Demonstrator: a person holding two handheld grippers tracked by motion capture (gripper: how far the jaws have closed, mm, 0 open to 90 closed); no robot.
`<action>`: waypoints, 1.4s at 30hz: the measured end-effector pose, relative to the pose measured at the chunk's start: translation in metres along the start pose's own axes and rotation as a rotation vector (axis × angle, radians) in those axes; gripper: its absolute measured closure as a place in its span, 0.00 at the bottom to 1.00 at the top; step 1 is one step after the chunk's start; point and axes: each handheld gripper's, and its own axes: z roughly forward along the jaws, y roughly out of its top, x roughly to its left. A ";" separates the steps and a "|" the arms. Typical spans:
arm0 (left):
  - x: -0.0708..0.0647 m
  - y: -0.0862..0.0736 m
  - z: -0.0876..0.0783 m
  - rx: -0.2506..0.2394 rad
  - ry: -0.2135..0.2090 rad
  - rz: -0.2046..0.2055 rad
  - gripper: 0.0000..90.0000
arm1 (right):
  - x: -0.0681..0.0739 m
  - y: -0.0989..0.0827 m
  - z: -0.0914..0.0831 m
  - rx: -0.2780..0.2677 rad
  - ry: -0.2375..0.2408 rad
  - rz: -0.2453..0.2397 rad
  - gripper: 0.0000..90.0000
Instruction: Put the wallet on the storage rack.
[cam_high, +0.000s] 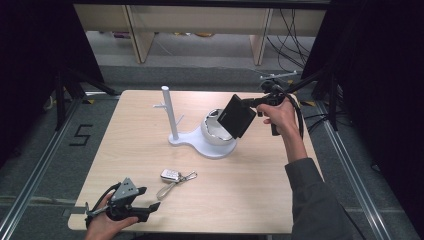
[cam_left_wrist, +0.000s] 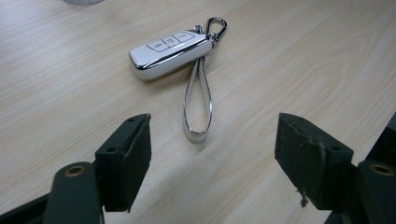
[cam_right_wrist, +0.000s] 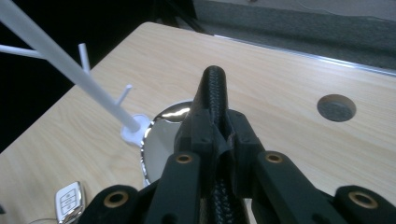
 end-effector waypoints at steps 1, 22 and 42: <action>-0.001 0.000 0.000 -0.002 0.002 -0.003 0.30 | -0.001 0.001 0.002 -0.001 -0.007 0.010 0.93; 0.001 -0.003 0.001 0.013 -0.007 -0.004 0.30 | -0.009 0.011 0.039 0.006 -0.055 0.104 0.93; -0.001 -0.004 0.003 0.007 -0.014 0.000 0.27 | -0.005 -0.013 0.066 0.005 -0.030 0.161 0.80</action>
